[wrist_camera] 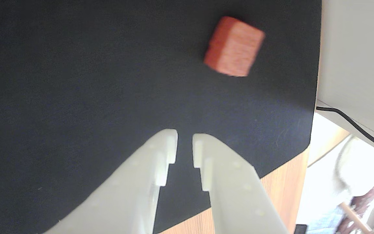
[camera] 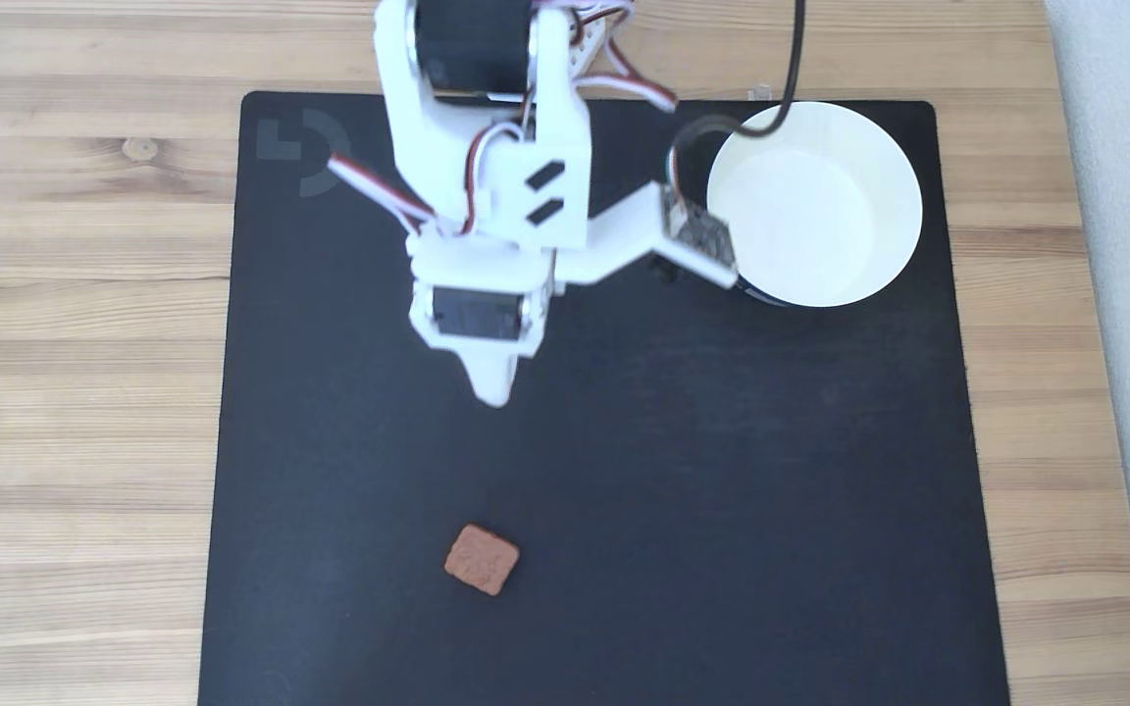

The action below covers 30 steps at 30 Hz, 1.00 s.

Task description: Pick up the toy and place it on the plate

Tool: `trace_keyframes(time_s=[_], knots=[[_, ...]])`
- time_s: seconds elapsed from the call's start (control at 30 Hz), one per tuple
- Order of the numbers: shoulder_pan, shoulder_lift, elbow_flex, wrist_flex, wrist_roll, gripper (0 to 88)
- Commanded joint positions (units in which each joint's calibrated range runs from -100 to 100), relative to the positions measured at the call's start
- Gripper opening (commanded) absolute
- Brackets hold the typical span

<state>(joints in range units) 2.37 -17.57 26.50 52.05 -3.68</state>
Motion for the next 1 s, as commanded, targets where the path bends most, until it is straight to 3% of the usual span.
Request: trace_keyframes(time_s=[0.0, 0.73, 0.97], knots=[[1.0, 12.8, -16.7, -0.3, -0.8, 2.3], [0.8, 43.3, -54.8, 3.4, -0.7, 2.3], [0.4, 55.5, -77.5, 10.0, -0.4, 2.3]])
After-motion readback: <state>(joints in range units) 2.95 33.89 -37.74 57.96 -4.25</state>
